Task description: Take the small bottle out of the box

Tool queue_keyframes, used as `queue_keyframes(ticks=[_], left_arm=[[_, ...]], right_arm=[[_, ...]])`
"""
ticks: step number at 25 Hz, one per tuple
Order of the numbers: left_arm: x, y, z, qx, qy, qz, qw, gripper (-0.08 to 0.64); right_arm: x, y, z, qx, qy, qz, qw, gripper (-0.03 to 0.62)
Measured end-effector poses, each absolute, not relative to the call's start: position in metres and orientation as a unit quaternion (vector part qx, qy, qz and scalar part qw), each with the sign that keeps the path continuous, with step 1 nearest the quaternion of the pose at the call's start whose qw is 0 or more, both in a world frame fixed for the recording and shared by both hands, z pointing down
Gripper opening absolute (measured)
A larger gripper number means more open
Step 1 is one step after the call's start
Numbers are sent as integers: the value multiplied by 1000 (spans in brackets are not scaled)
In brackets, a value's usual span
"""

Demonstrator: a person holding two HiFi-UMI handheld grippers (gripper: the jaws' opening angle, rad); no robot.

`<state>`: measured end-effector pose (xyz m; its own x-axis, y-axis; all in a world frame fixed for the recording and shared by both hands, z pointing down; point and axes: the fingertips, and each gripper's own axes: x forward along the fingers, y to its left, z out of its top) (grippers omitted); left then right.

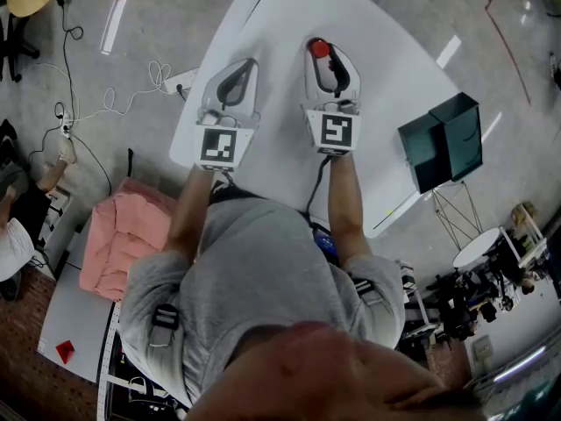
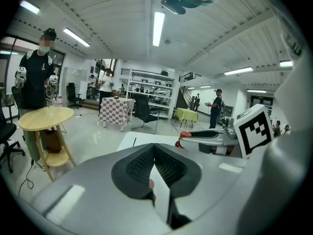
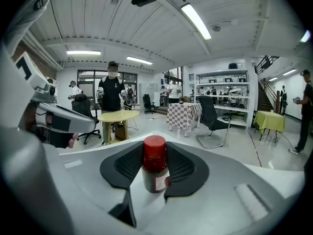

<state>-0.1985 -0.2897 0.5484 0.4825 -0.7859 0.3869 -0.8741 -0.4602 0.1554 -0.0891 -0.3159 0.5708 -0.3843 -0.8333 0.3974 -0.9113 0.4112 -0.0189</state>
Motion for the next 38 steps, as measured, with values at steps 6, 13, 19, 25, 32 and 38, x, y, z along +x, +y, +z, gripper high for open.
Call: queue_keyframes(ticks=[6, 13, 19, 25, 32, 38], left_arm=[[-197, -288, 544, 845, -492, 126, 167, 12], [-195, -285, 533, 846, -495, 114, 163, 12], [-195, -275, 520, 850, -493, 111, 150, 12], [-187, -263, 502, 855, -491, 99, 138, 12], [-170, -240, 474, 864, -484, 88, 111, 12], [-157, -221, 450, 870, -478, 75, 93, 12]], right_arm=[[-88, -314, 572, 536, -818, 117, 171, 144], [-88, -310, 574, 535, -816, 134, 175, 172], [-82, -302, 558, 542, -814, 126, 169, 172], [-71, -290, 534, 555, -810, 108, 155, 165], [-54, -267, 497, 568, -807, 90, 135, 144], [-36, -242, 473, 584, -799, 73, 122, 129]])
